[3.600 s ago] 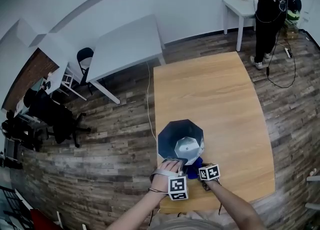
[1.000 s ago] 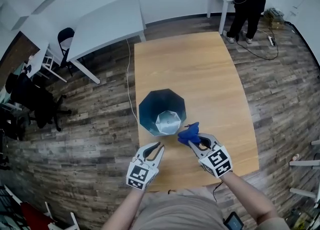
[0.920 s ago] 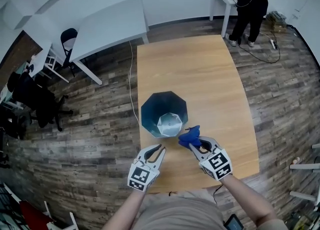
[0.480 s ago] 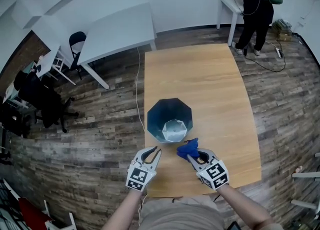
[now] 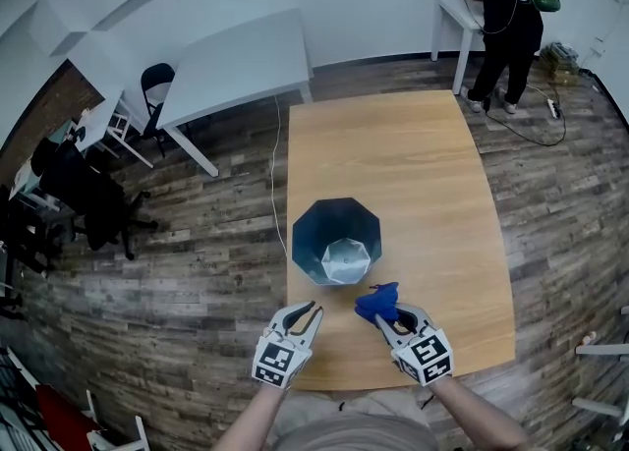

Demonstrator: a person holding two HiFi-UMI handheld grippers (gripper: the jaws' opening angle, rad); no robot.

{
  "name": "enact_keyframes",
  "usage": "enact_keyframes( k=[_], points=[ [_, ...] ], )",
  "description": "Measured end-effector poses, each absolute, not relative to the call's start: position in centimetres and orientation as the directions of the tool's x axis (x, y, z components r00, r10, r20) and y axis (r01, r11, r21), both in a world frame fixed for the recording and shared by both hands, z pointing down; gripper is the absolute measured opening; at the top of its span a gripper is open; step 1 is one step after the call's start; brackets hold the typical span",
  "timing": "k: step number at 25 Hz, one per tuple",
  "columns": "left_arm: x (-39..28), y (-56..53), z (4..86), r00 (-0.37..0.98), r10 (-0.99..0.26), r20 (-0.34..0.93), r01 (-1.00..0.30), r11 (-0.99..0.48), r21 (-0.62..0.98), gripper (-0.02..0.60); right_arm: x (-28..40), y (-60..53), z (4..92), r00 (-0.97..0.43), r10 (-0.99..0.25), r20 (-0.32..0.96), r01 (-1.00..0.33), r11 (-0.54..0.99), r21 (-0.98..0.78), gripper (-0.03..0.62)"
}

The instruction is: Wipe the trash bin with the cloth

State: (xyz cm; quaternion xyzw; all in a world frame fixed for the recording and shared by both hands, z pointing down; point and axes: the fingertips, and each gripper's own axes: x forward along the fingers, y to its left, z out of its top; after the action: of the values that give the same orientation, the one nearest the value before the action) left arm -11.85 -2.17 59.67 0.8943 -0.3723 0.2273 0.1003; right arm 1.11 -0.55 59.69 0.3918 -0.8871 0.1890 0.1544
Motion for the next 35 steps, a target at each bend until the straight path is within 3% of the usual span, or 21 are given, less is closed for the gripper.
enact_keyframes(
  k=[11,35],
  points=[
    [-12.7,1.5,57.8,0.695,-0.573,0.434,-0.649,-0.76,0.034,0.071,-0.4,0.7,56.4,-0.556,-0.721,0.413,-0.824,0.543,-0.16,0.08],
    [-25.3,19.6,54.7,0.754,-0.567,0.331,-0.611,-0.791,0.035,0.071,-13.4,18.7,51.6,-0.495,-0.798,0.345,-0.86,0.508,-0.059,0.08]
  ],
)
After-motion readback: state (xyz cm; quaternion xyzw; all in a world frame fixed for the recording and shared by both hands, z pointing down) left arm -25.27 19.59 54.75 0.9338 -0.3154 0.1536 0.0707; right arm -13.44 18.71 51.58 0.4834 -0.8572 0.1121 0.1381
